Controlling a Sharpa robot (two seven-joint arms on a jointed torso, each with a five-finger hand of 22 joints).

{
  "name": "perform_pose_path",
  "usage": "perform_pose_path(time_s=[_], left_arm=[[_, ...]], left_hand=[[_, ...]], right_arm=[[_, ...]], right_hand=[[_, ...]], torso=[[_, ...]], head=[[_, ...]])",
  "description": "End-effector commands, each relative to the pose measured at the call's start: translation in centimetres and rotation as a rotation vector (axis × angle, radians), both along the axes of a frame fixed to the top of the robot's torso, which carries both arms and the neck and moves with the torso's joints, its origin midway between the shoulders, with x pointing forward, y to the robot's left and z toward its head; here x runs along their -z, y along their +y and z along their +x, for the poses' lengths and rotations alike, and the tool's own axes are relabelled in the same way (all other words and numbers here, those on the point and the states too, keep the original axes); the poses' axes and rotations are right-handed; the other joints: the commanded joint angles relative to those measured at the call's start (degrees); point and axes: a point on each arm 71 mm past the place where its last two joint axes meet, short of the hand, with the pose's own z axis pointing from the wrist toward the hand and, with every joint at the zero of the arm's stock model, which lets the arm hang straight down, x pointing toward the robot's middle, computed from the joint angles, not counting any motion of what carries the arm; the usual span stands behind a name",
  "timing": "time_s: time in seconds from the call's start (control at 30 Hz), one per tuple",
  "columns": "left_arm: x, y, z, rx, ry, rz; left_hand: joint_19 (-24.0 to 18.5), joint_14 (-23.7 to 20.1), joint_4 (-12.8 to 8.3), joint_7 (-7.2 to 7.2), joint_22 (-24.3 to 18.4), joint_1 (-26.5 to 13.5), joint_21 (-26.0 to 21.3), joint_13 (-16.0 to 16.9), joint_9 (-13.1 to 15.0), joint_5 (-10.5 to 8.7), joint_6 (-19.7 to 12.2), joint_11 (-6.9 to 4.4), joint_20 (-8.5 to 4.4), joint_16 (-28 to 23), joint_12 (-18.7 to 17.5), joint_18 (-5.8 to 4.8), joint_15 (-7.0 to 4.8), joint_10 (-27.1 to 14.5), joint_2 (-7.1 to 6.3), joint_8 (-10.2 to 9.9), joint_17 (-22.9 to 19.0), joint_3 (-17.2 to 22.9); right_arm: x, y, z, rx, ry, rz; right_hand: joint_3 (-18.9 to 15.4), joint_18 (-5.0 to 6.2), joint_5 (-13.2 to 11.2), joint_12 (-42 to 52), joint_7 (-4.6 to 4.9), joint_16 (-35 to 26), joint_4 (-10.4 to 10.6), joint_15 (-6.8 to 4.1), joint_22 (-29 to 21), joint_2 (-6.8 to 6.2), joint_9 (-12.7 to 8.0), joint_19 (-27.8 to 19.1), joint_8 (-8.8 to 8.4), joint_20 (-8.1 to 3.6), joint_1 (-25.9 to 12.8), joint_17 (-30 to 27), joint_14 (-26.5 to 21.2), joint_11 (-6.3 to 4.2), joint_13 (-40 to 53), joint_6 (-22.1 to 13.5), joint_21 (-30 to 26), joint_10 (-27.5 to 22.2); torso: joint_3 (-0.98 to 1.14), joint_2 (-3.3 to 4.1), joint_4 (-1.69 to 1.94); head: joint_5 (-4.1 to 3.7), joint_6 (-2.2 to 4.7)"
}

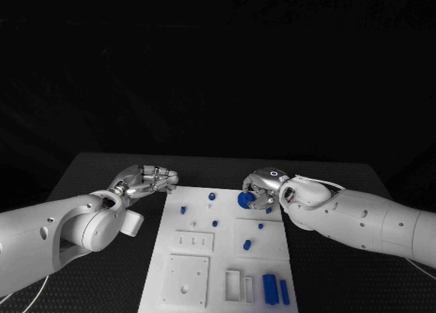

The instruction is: Assemble the parts on the task board

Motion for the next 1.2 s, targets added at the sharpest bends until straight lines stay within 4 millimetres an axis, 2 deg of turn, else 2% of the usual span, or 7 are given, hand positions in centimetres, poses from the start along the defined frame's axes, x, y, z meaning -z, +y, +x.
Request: perform_pose_path(time_s=[0.03,0.3,0.53,0.7,0.83,1.07,1.2], left_arm=[[-0.2,-0.1,0.0,0.004,-0.010,-0.004],[-0.2,0.0,-0.1,0.003,-0.010,-0.004],[-0.2,-0.1,-0.1,0.003,-0.011,-0.005],[-0.2,-0.1,-0.1,0.004,-0.011,-0.005],[-0.2,0.0,-0.1,0.002,-0.011,-0.005],[-0.2,-0.2,-0.1,0.007,-0.011,-0.007],[-0.2,-0.2,0.0,0.005,-0.011,-0.006]], left_hand=[[-0.2,-0.5,0.0,0.15,1.1,0.2,-0.4,0.0,0.0,-0.19,-0.1,0.10,-0.04,-0.2,-0.1,1.18,0.03,-0.5,0.17,-0.3,0.1,-0.4],[-0.2,-0.5,0.0,0.16,1.1,0.2,-0.4,0.0,-0.1,-0.18,-0.1,0.11,-0.04,-0.3,-0.1,1.18,0.04,-0.5,0.18,-0.3,0.1,-0.4],[-0.2,-0.5,0.0,0.16,1.1,0.1,-0.4,0.0,-0.1,-0.18,-0.1,0.11,-0.04,-0.3,-0.1,1.18,0.04,-0.5,0.18,-0.3,0.1,-0.4],[-0.2,-0.5,0.0,0.16,1.1,0.1,-0.4,0.0,-0.1,-0.17,-0.1,0.11,-0.04,-0.3,-0.1,1.18,0.04,-0.5,0.18,-0.3,0.2,-0.4],[-0.2,-0.5,0.0,0.16,1.1,0.1,-0.4,0.0,-0.1,-0.18,-0.1,0.12,-0.03,-0.3,-0.1,1.17,0.04,-0.5,0.20,-0.3,0.2,-0.5],[-0.2,-0.5,0.0,0.16,1.1,0.0,-0.4,0.0,-0.1,-0.17,-0.1,0.11,-0.03,-0.3,-0.1,1.17,0.05,-0.5,0.22,-0.3,0.2,-0.5],[-0.2,-0.5,0.0,0.15,1.1,0.0,-0.4,0.0,-0.1,-0.17,-0.1,0.11,-0.03,-0.4,-0.1,1.18,0.05,-0.5,0.24,-0.3,0.2,-0.5]], right_arm=[[-0.1,0.3,-0.5,-0.022,-0.056,-0.036],[-2.1,1.8,-1.7,-0.054,-0.156,-0.017],[-3.2,3.3,-2.7,-0.081,-0.234,-0.018],[-3.5,5.1,-3.2,-0.111,-0.276,-0.029],[-3.4,7.0,-3.6,-0.145,-0.287,-0.033],[-2.6,9.7,-3.7,-0.173,-0.278,-0.044],[-1.8,10.5,-3.7,-0.181,-0.266,-0.055]], right_hand=[[0.2,2.61,1.3,0.4,-0.29,0.3,0.3,-0.48,0.8,0.67,5.1,0.2,0.90,-0.56,-0.2,0.1,0.1,-0.14,3.3,0.6,0.2,0.5],[0.5,2.61,1.7,0.6,-0.47,0.3,0.8,-0.64,0.8,0.17,5.5,0.3,0.99,-0.64,-0.1,0.0,0.1,-0.32,3.5,1.1,0.3,0.9],[2.4,2.61,-1.4,0.6,-0.74,0.2,2.7,-0.89,0.6,-1.71,6.5,0.6,0.79,-0.81,0.8,-0.3,0.1,-0.59,3.9,1.7,0.3,1.5],[3.3,2.61,-2.9,0.4,-0.79,0.2,3.7,-0.94,0.6,-2.49,6.8,0.6,0.53,-0.85,1.0,-0.5,0.0,-0.63,4.0,1.8,0.4,1.7],[4.5,2.61,-6.2,0.2,-0.78,0.1,4.9,-0.90,0.5,-3.33,7.2,0.6,0.12,-0.85,1.3,-0.8,-0.1,-0.59,4.0,1.9,0.3,1.7],[4.8,2.61,-6.7,0.0,-0.74,-0.1,5.3,-0.88,0.5,-3.62,7.3,0.5,-0.05,-0.84,1.4,-1.1,-0.2,-0.58,4.0,1.9,0.3,1.6],[4.9,2.61,-6.7,0.0,-0.74,-0.2,5.3,-0.88,0.5,-3.62,7.3,0.5,-0.09,-0.84,1.5,-1.2,-0.2,-0.58,4.0,1.9,0.3,1.6]], torso=[[-0.04,0.00,0.00],[-0.05,-0.03,-0.09],[-0.05,-0.08,-0.07],[-0.03,-0.02,-0.01],[0.00,-0.02,0.02],[-0.07,0.02,0.32],[-0.10,0.02,0.34]], head=[[0.11,-0.01],[0.41,0.24],[0.50,0.42],[0.69,0.54],[0.86,0.67],[1.03,0.72],[1.11,0.69]])
